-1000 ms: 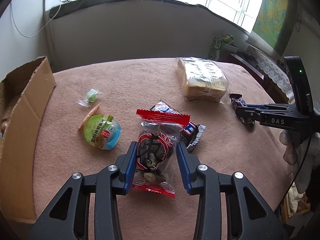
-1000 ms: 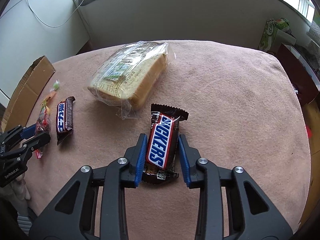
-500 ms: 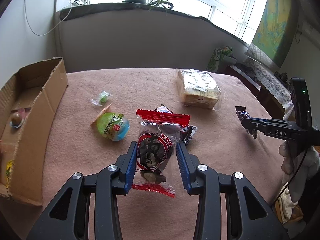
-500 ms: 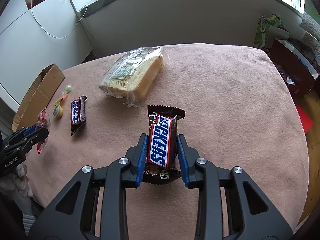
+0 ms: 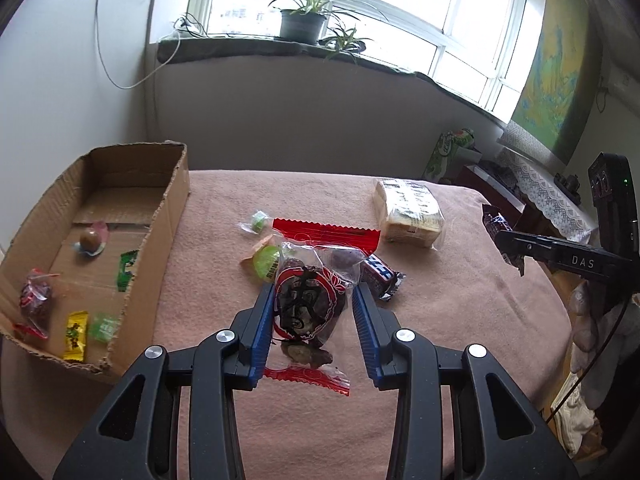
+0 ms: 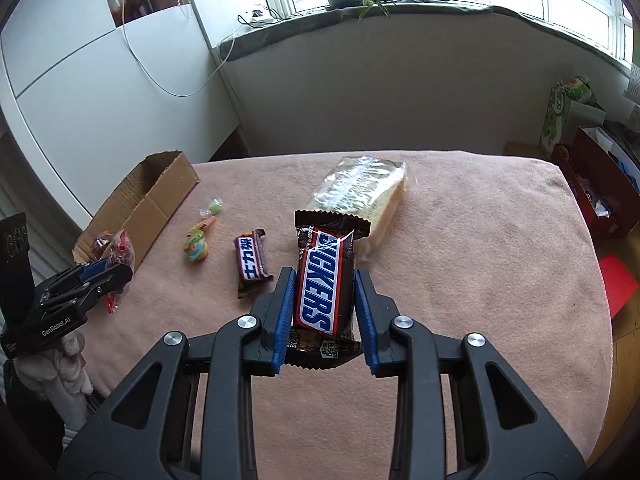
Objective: Organize snacks
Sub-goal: 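Carry both candies over the box and open both tools to release them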
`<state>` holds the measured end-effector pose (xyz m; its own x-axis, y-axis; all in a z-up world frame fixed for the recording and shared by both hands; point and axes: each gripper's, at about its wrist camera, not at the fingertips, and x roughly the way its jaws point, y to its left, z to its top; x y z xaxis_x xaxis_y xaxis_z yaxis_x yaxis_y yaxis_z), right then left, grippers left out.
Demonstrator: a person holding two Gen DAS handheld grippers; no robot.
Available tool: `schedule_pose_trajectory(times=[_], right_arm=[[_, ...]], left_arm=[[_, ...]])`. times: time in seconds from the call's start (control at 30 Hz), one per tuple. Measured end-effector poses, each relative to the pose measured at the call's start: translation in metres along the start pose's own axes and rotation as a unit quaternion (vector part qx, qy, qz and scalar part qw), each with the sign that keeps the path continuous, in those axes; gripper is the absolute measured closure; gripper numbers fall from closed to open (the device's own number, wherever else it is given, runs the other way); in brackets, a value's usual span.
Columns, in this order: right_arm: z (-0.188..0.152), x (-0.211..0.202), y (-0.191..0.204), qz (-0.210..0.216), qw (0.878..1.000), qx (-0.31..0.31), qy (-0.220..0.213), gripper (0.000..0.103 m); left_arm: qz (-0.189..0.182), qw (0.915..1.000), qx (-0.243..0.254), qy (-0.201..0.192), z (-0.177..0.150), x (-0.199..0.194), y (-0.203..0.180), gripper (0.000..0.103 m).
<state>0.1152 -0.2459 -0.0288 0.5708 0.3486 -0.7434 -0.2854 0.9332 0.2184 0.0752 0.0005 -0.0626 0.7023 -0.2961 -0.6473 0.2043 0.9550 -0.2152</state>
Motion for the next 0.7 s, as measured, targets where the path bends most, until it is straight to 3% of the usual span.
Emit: schedule_pose_trajectory(times=[0.43,0.7], right_arm=[[0.056,0.005,0.116,0.064,0.993,-0.095,-0.041,0.072],[0.088,0.026,0.175,0.102,0.985,-0.134,-0.042,0.072]], left_arm=[[0.049,0.9963,-0.047,-0.053,0.005,-0.046,0.059,0.066],[0.076,0.9917,-0.076,-0.07,0.002,-0.061,0.094,0.066]])
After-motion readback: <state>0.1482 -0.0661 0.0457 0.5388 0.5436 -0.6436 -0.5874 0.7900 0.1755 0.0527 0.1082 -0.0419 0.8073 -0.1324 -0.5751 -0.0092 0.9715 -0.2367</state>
